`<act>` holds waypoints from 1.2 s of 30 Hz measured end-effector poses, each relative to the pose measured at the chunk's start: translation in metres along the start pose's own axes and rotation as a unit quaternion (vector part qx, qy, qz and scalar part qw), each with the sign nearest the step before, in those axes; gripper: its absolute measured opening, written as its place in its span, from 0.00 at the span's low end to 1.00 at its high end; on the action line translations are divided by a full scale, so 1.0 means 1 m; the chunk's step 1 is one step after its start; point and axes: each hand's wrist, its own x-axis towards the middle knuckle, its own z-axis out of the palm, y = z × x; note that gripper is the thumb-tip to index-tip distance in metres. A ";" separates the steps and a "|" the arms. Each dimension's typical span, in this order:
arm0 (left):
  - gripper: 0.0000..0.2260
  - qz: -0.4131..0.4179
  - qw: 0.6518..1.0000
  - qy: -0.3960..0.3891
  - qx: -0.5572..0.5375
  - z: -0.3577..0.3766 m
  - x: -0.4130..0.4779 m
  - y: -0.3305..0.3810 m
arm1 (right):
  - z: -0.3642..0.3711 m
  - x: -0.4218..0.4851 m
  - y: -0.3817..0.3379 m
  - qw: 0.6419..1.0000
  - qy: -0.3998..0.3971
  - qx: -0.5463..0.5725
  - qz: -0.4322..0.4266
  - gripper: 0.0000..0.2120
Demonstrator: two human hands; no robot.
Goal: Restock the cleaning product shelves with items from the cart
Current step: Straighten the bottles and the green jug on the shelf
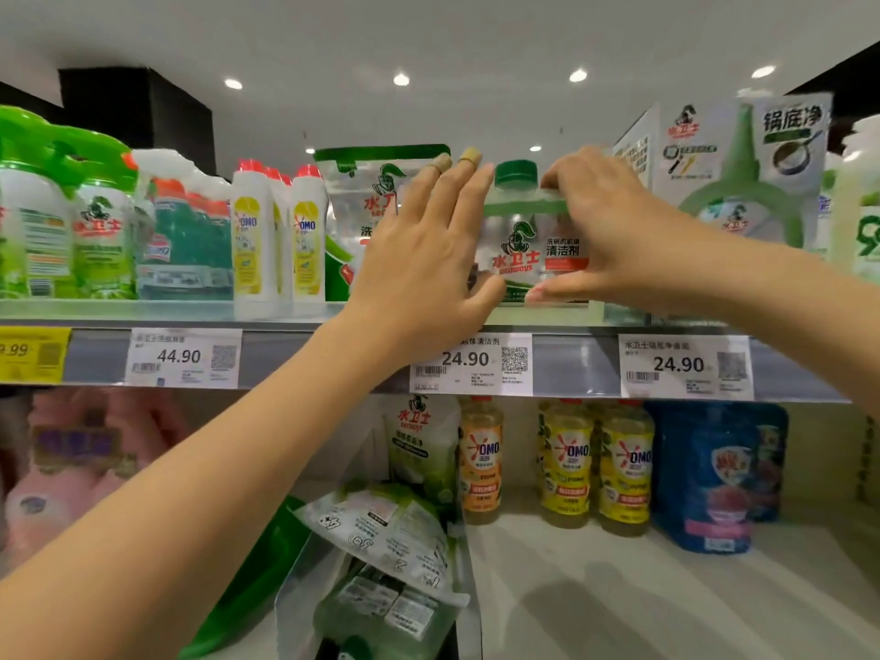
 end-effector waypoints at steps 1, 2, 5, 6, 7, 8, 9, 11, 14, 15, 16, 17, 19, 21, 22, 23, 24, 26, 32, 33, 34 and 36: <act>0.38 0.001 1.000 0.003 0.000 0.000 0.000 0.000 | 0.001 0.004 0.001 1.000 -0.006 -0.009 0.003 0.40; 0.37 0.001 1.000 0.006 0.000 0.001 -0.001 0.000 | 0.002 0.008 0.001 1.000 -0.014 -0.017 0.005 0.39; 0.35 -0.004 1.000 0.011 -0.001 0.001 -0.003 0.001 | 0.012 0.021 0.000 0.998 -0.037 -0.042 0.011 0.39; 0.34 -0.003 1.000 0.012 -0.002 0.001 -0.003 0.001 | 0.017 0.026 0.000 0.997 -0.047 -0.053 0.016 0.38; 0.34 -0.002 1.000 0.012 -0.003 0.001 -0.004 0.000 | 0.023 0.031 0.002 0.996 -0.056 -0.063 0.020 0.38; 0.34 0.000 1.000 0.012 -0.004 0.001 -0.004 0.000 | 0.029 0.037 0.004 0.995 -0.064 -0.074 0.021 0.38; 0.34 0.002 1.000 0.014 -0.005 0.002 -0.004 0.000 | 0.034 0.042 0.005 0.994 -0.071 -0.086 0.021 0.38; 0.33 0.006 1.000 0.022 -0.007 0.002 -0.005 0.000 | 0.043 0.051 0.010 0.990 -0.086 -0.106 0.021 0.39; 0.33 0.008 1.000 0.024 -0.011 0.002 -0.004 -0.001 | 0.050 0.061 0.013 0.987 -0.099 -0.122 0.022 0.39; 0.33 0.009 1.000 0.020 -0.010 0.002 -0.004 -0.001 | 0.052 0.064 0.014 0.987 -0.100 -0.128 0.019 0.39; 0.33 0.009 1.000 0.018 -0.010 0.002 -0.004 -0.001 | 0.055 0.067 0.015 0.986 -0.099 -0.136 0.017 0.39; 0.33 0.008 1.000 0.019 -0.011 0.002 -0.004 0.000 | 0.057 0.069 0.017 0.984 -0.101 -0.145 0.019 0.39; 0.32 0.008 1.000 0.027 -0.011 0.003 -0.005 0.000 | 0.063 0.074 0.020 0.981 -0.104 -0.161 0.023 0.39; 0.30 0.007 0.999 0.029 -0.012 0.005 -0.005 0.000 | 0.068 0.079 0.023 0.979 -0.109 -0.169 0.024 0.39; 0.28 0.007 1.000 0.025 -0.015 0.006 -0.005 -0.001 | 0.070 0.081 0.024 0.979 -0.111 -0.167 0.027 0.40; 0.28 0.007 1.000 0.024 -0.017 0.006 -0.004 -0.001 | 0.071 0.082 0.025 0.980 -0.111 -0.163 0.030 0.40; 0.28 0.009 0.999 0.028 -0.017 0.006 -0.004 -0.001 | 0.073 0.082 0.026 0.981 -0.111 -0.158 0.030 0.40; 0.29 0.014 0.999 0.042 -0.013 0.006 -0.005 -0.001 | 0.075 0.083 0.027 0.982 -0.106 -0.150 0.031 0.40; 0.26 0.014 0.999 0.029 -0.019 0.006 -0.005 -0.002 | 0.076 0.080 0.022 0.985 -0.113 -0.093 0.091 0.43; 0.24 0.015 0.999 0.027 -0.023 0.007 -0.005 -0.002 | 0.071 0.078 0.019 0.988 -0.104 -0.052 0.102 0.42; 0.23 0.015 0.999 0.030 -0.028 0.008 -0.005 -0.003 | 0.064 0.076 0.015 0.991 -0.080 -0.004 0.108 0.40; 0.18 0.017 0.998 0.044 -0.045 0.009 -0.006 -0.003 | 0.045 0.069 0.008 0.992 0.004 0.084 0.093 0.29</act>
